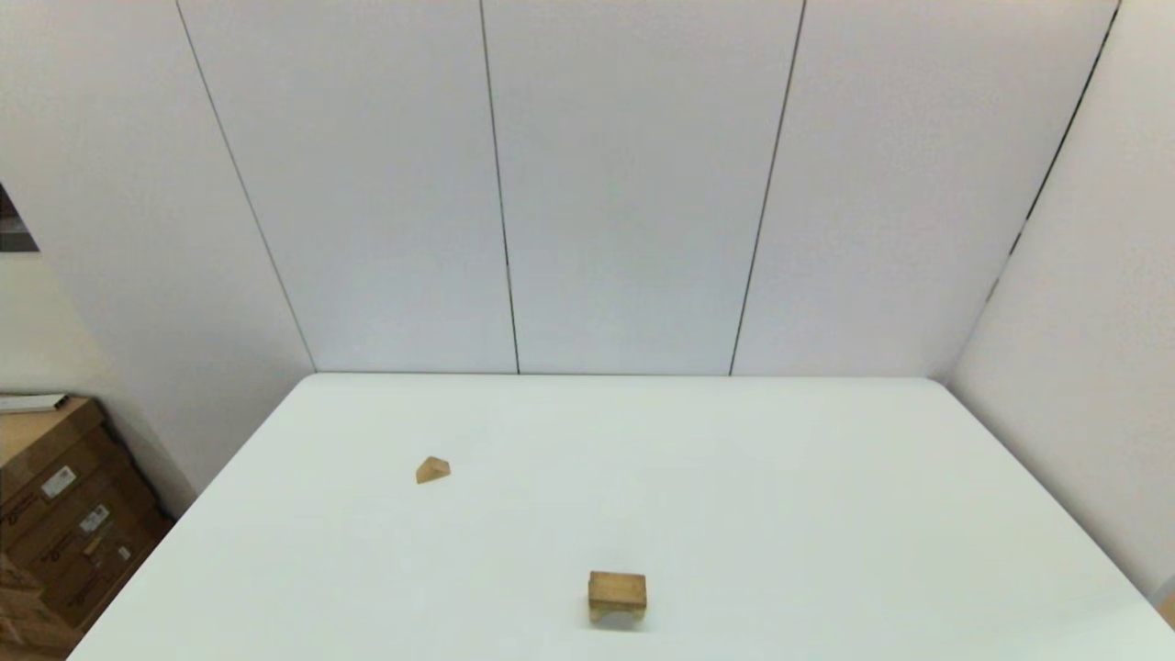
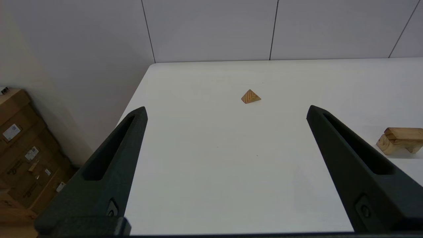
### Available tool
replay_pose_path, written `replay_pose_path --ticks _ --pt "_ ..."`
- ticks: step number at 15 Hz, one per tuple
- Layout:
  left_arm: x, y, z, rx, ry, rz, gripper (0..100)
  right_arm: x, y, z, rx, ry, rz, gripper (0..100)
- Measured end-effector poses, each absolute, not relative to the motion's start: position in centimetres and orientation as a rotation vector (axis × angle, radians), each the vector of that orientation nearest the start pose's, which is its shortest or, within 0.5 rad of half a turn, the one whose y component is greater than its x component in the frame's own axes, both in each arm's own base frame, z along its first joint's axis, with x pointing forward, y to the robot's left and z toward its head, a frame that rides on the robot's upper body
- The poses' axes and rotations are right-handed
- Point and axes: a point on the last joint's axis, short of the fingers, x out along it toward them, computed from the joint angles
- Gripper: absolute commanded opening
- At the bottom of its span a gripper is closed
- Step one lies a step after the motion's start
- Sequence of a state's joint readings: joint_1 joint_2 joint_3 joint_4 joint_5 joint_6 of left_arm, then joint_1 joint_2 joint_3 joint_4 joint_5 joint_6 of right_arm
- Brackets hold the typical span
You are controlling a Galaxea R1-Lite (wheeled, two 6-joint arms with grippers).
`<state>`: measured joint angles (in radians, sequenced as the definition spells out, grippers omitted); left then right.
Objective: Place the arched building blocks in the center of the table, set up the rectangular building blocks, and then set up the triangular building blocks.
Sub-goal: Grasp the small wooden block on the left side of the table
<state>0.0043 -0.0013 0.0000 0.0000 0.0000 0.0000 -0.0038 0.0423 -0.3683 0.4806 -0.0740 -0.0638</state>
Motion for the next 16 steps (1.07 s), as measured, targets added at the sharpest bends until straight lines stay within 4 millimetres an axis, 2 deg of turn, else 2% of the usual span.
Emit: replay_pose_path --ticks 3,5,7,16 --pt "-2.3 0.0 7.5 0.0 -0.001 0.004 100 -3.7 -0.1 9.6 -0.037 0.083 -0.059 100" --pt "-2.3 0.0 7.5 0.0 -0.001 0.004 100 -2.9 0.0 8.7 -0.047 0.006 -0.017 100" --pt "-2.3 0.0 7.5 0.0 -0.001 0.004 100 -2.5 0.0 8.0 -0.072 0.007 0.001 100" --pt "-2.3 0.0 7.5 0.004 -0.001 0.003 100 -2.4 0.0 7.5 -0.016 0.021 -0.002 100"
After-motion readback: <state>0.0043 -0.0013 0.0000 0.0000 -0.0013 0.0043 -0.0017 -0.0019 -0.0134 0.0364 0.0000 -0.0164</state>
